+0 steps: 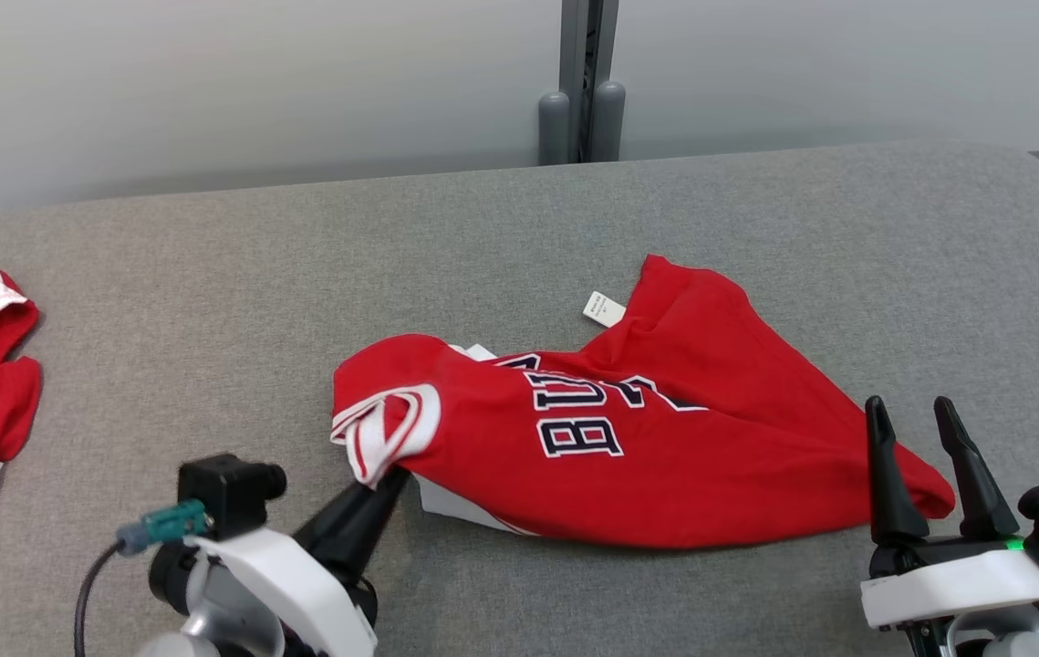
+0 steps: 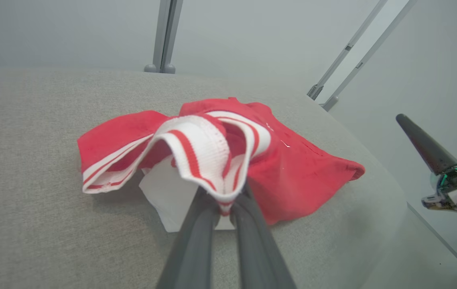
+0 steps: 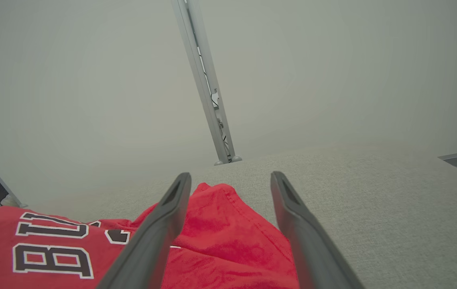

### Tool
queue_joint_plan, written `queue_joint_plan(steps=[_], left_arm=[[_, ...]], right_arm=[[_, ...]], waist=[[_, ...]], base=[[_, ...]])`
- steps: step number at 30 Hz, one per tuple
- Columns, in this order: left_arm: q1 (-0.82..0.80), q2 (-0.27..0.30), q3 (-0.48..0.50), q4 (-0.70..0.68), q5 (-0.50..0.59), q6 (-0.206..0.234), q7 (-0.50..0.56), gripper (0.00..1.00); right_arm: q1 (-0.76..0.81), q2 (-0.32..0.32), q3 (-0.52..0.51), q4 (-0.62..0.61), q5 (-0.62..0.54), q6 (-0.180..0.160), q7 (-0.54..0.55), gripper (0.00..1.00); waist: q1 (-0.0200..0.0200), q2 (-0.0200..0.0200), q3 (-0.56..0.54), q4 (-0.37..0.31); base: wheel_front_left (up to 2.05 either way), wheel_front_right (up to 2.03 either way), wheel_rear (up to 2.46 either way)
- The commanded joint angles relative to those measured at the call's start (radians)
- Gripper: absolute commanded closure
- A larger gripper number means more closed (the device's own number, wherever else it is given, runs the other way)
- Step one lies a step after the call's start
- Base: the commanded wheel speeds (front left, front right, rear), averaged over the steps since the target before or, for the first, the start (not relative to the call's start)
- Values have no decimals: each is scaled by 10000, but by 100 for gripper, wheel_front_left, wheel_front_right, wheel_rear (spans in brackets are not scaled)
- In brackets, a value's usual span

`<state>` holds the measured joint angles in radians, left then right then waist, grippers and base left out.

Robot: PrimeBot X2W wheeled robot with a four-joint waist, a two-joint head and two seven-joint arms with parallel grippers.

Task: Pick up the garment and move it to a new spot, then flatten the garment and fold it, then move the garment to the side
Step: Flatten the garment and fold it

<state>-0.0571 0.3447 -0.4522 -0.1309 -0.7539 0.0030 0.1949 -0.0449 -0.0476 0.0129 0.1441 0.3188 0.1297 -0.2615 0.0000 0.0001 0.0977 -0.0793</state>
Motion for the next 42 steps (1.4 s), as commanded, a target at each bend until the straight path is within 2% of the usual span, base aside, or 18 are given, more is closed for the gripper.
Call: queue_joint_plan(steps=[1,6,11,17,21,27,30,31,32,33,38,42], left_arm=[[-443,114,190,118,-89,76,64,100],[-1732,-102,491,1489,-321,-64,204,100],[-3236,-496,256,3331,-116,-389,243,100],[-4977,-996,-39,5967,591,-523,-375,100],[-5954,-1196,-396,7704,1018,-847,-851,100],[-7008,-1606,-569,10023,1026,-1182,-1750,100],[-7151,-1705,-647,10657,945,-1260,-1905,100],[-7261,-1730,-705,10912,948,-1262,-2011,74],[-7347,-1808,-740,11093,889,-1295,-2125,13],[-7392,-1883,-788,11249,833,-1325,-2212,0],[-7200,-2068,-1372,11404,538,-1358,-2430,0],[-6814,-1774,-1964,11001,173,-1339,-2944,0]], right_arm=[[-146,-54,42,47,94,20,-30,0],[-349,-64,269,177,162,21,-30,0],[-585,-61,389,305,116,21,-30,0],[-835,-59,593,430,180,21,-30,0],[-983,-58,770,504,248,21,-30,0],[-1117,-56,953,649,302,21,-30,0],[-1140,-59,1046,781,318,21,-30,0],[-1173,-59,1074,827,325,21,-30,0],[-1193,-59,1050,855,326,21,-30,0],[-1185,-59,1017,857,308,21,-30,0],[-964,-61,857,1021,166,21,-30,0],[-883,-59,812,1123,123,21,-30,0]], waist=[[0,-1,54,-37],[0,-1,286,-324],[0,-1,556,-707],[0,-1,832,-1142],[0,-1,924,-1361],[0,-1,871,-1472],[0,-1,809,-1488],[0,-1,787,-1490],[0,-1,750,-1464],[0,-1,716,-1417],[0,-1,476,-1153],[0,-1,153,-928]], base=[[0,0,0],[0,0,0],[0,0,0],[0,0,0],[0,0,0],[0,0,0],[0,0,0],[0,0,0],[0,0,0],[0,0,0],[0,0,0],[0,0,0]])
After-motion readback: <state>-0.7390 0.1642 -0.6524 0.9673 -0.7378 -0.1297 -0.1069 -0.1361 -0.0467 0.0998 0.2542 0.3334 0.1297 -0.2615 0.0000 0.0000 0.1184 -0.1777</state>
